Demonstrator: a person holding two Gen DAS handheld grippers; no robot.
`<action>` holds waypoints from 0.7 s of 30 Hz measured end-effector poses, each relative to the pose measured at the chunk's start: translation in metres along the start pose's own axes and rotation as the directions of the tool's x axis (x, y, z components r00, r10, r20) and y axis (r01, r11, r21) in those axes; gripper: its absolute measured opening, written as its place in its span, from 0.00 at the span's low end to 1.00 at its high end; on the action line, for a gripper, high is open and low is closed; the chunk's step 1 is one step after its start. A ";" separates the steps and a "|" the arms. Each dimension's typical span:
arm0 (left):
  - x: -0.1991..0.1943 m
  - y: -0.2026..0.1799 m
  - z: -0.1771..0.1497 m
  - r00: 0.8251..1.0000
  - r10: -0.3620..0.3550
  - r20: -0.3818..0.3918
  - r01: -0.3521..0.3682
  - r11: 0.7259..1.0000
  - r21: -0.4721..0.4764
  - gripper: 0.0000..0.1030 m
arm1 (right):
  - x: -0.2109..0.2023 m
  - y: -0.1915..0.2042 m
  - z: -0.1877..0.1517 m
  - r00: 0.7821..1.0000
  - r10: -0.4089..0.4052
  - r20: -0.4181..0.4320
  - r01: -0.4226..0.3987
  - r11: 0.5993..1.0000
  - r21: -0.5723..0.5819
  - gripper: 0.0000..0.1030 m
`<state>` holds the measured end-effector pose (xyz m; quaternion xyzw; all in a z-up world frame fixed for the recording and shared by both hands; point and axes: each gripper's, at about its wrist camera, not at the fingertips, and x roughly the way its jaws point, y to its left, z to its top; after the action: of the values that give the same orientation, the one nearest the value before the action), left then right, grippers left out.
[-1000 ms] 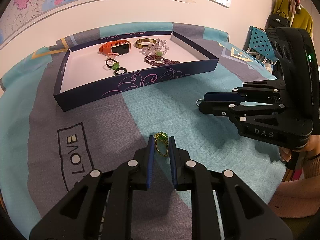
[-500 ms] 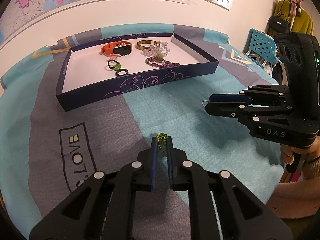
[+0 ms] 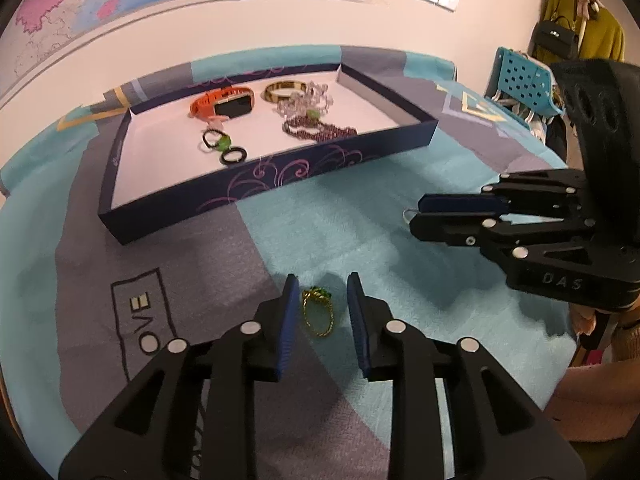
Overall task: Organize jewelry
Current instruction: 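Lift the gold ring with the left tool while the right tool lifts the silver ring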
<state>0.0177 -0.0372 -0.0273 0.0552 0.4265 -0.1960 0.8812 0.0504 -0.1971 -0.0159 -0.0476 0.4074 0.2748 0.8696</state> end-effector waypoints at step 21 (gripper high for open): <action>-0.014 0.006 0.001 0.999 0.003 0.039 -0.001 0.999 -0.052 0.14 | -0.007 -0.004 0.006 0.999 0.038 0.039 -0.038 0.999 0.021 0.15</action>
<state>0.0132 -0.0282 -0.0159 0.0289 0.4142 -0.1849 0.8908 0.0532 -0.2014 -0.0076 -0.0252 0.3943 0.2878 0.8724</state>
